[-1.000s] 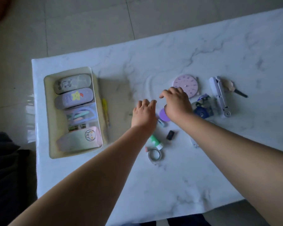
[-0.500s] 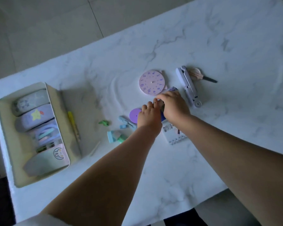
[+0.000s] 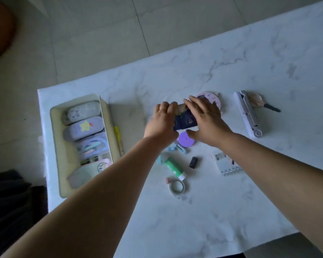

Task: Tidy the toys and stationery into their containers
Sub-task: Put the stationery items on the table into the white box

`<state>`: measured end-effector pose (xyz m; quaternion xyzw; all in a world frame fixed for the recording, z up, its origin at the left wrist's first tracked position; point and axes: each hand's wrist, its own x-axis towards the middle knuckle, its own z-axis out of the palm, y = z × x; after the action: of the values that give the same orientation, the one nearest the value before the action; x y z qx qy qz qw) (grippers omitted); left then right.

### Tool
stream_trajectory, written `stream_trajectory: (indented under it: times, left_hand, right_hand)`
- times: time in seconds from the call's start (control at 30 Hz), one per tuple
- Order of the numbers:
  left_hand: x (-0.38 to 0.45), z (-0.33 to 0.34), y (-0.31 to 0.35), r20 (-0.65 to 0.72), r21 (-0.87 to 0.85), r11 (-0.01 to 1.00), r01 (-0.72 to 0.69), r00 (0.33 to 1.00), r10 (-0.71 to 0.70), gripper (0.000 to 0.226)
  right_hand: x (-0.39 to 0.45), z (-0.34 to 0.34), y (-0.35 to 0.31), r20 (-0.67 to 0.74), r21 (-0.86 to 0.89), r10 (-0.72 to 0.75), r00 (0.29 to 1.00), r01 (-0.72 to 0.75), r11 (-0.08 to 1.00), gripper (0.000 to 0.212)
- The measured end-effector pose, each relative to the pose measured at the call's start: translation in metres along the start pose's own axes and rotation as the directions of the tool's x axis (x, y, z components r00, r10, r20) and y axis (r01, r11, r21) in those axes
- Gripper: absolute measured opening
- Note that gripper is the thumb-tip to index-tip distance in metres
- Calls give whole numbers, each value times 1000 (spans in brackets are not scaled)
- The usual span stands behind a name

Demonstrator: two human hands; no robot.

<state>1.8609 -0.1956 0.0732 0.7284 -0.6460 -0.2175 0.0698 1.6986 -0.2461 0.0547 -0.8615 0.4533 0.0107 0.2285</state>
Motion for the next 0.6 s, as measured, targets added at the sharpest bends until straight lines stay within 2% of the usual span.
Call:
stream_trajectory:
  times: [0.1, 0.3, 0.4, 0.5, 0.6]
  left_hand:
    - [-19, -29, -45, -81, 0, 998, 55, 995, -55, 79]
    - [-64, -67, -138, -210, 22, 974, 224, 954, -215, 68]
    - [-95, -72, -187, -263, 28, 950, 310, 919, -292, 67]
    - [-120, -67, -222, -261, 62, 933, 355, 908, -328, 68]
    - [-135, -60, -256, -251, 89, 921, 380, 903, -348, 65]
  right_hand:
    - [25, 8, -49, -23, -81, -36, 999, 34, 996, 99]
    - [67, 36, -160, -34, 49, -134, 990, 136, 990, 79]
    - [81, 57, -215, 23, 56, -212, 977, 211, 976, 74]
    - [90, 81, -250, 110, -2, -281, 954, 282, 959, 78]
    - [96, 106, -277, 151, -75, -314, 937, 327, 942, 70]
